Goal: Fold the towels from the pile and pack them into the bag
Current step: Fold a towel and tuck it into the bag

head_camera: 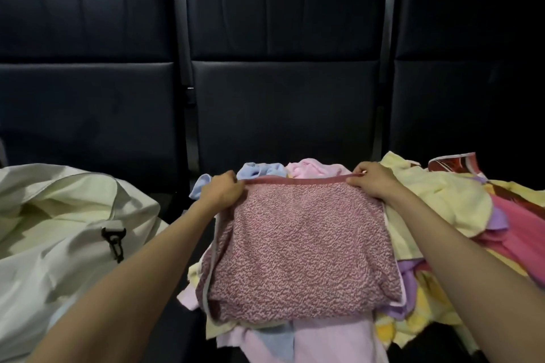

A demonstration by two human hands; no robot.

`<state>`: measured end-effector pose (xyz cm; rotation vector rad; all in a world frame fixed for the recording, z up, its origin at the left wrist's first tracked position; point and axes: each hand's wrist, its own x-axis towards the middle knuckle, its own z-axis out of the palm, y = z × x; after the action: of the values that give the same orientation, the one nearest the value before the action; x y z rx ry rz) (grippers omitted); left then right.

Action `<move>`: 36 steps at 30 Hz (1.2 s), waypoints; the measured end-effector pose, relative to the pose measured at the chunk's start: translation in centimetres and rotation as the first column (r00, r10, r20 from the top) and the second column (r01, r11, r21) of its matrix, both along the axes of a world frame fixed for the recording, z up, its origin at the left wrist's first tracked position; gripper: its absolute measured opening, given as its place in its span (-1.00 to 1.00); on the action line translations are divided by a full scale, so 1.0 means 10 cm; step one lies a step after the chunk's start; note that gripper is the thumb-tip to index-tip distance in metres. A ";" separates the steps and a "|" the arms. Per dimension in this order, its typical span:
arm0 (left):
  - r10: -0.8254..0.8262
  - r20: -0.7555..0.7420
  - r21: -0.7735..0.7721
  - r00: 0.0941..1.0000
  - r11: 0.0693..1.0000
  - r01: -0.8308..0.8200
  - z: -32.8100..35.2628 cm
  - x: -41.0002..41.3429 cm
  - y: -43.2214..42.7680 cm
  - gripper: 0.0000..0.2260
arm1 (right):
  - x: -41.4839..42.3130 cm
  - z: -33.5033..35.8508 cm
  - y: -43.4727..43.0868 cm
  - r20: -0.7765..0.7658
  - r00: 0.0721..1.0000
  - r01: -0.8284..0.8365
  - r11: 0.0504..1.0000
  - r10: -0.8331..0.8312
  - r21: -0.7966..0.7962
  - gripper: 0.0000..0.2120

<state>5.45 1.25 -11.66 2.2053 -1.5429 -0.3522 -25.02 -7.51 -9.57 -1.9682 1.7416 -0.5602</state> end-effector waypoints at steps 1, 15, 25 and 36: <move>0.003 -0.048 0.033 0.999 0.999 -0.001 -0.02 0.03 -0.01 -0.73 | -0.01 0.00 0.00 0.055 0.998 0.013 0.999 -0.010 -0.047 -0.90; -0.021 -0.350 -0.195 0.937 0.979 -0.051 -0.19 0.31 -0.02 -0.77 | -0.14 0.16 0.16 0.394 0.916 0.006 0.981 0.072 -0.192 -0.79; -0.227 -0.446 -0.566 0.865 0.821 -0.076 0.87 0.26 0.82 -0.93 | -0.52 1.02 0.75 0.360 0.904 -0.175 0.968 0.230 -0.180 -0.84; -0.447 -0.554 -0.766 0.702 0.603 -0.220 2.13 -0.06 1.69 -0.93 | -0.74 2.25 1.83 0.530 0.770 0.001 0.830 0.356 -0.558 -0.93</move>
<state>4.81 18.15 9.66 1.0239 -1.0627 -0.3855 -32.45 10.81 12.93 -1.9244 1.0139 -1.5544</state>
